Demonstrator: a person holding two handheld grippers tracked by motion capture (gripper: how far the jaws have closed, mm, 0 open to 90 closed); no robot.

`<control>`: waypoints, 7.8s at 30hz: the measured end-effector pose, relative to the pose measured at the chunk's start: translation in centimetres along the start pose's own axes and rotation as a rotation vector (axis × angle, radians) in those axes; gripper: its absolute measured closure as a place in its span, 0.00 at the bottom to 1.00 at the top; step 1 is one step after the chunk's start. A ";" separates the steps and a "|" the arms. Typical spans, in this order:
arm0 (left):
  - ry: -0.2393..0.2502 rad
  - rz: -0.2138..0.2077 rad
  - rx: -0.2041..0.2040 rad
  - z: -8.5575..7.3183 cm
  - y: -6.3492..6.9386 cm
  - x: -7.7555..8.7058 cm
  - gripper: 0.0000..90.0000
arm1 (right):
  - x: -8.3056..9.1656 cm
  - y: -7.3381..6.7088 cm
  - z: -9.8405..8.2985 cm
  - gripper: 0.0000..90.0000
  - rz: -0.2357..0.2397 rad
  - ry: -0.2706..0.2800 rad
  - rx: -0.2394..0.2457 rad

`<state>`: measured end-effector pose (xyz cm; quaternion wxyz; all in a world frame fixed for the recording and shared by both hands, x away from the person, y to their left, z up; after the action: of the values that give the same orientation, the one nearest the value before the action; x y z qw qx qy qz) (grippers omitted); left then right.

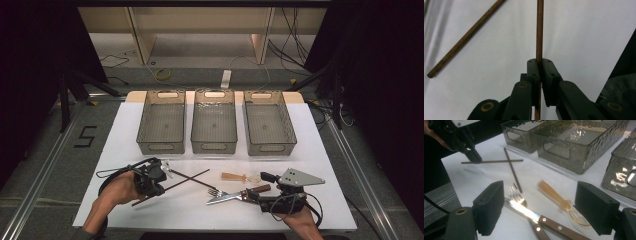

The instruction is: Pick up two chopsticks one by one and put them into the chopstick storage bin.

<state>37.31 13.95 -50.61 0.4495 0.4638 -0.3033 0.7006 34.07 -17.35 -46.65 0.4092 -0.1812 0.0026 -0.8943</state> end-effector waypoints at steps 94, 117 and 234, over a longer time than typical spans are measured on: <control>0.320 0.355 0.507 6.5 -19.2 3.0 0.79 | 0.0 0.2 -0.1 0.27 0.011 0.001 -0.008; 0.317 0.162 0.262 7.8 -8.3 3.4 0.27 | 0.2 0.2 0.0 0.27 0.009 0.005 -0.012; -0.131 -0.065 -0.029 3.6 -4.4 -4.9 0.94 | 0.2 0.2 -0.3 0.27 0.017 -0.014 -0.010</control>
<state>43.50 11.08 -53.70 0.4580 0.5117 -0.3271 0.6492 34.04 -17.66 -46.87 0.4158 -0.1894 0.0059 -0.8895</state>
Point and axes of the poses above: each handheld gripper's, and its own axes: x roughly backward along the jaws, z roughly out of its top, y roughly to its right, the point moved 8 cm from there along -x, roughly forward along the jaws, and after that the axes turned 8 degrees about y, right-handed, at the moved point
